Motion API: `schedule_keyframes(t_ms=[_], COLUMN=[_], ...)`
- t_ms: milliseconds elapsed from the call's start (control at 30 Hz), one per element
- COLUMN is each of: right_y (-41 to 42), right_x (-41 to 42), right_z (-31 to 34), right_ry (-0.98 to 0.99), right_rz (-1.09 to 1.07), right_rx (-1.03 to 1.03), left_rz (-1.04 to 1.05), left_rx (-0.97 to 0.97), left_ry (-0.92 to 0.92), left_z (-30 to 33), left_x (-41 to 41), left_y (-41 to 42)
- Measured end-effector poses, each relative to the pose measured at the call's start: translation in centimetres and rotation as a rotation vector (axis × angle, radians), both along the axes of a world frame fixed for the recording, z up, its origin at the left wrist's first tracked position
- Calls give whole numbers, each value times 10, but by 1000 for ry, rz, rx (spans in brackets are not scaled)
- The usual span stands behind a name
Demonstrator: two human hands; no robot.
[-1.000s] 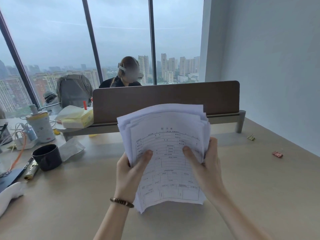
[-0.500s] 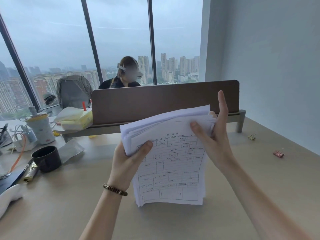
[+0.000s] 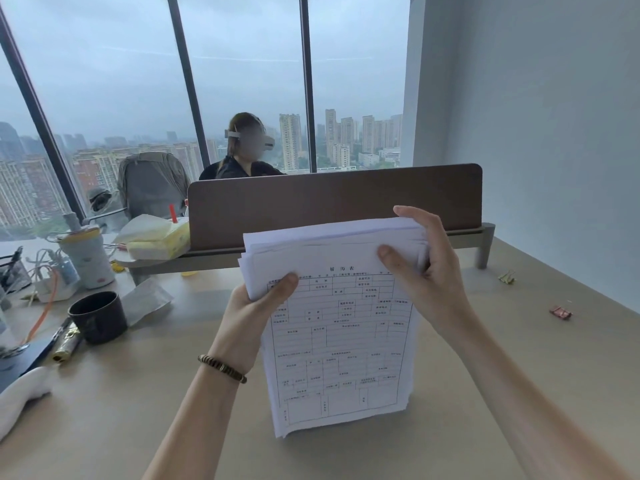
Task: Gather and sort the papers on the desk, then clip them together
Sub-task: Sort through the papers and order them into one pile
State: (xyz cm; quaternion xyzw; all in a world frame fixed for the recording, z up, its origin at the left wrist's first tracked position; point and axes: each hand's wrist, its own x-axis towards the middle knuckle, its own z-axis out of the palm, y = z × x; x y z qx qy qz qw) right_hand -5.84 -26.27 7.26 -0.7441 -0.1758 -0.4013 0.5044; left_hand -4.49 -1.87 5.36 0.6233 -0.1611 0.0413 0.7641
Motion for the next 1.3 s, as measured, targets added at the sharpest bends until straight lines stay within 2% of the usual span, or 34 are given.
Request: schedule_keyframes(t_ms=[200,433,533,667,733,833,933,1033,1133,1200,1300], right_y=[-1,5,8,3,-1,1,5,9,17,22,26], right_x=[2,5,4,3,6,6,6,6,3,1,-2], right_z=[-1,-7,-4,-8,-26,-62,-75,-72,-67,-64,-57], right_ry=[-20,-112,-29,200,365,573,549,553,591,587,516], right_rz=[1,-38,7,286,356,338,291,273,283,262,214], right_rx=[-94,-153,-40,312,331,357,507,541,562,556,509], left_rz=[-80,-53,-4,76,98,124,-23,-108,14,182,459], left_rx=[-5,26,70,83,58,26,46,114,147,127,248], left_ry=[-16,-44,-104,-145,-120,-67,-9,56,73,74,-21], left_z=[-4,-11,-12,-9,-7,-6,-18,-47,-72,-75,-68], left_x=[0,0,2,3,1,1,8,8,4,2,0], left_y=[6,8,7,5,1,-3,7,17,11,1,-12])
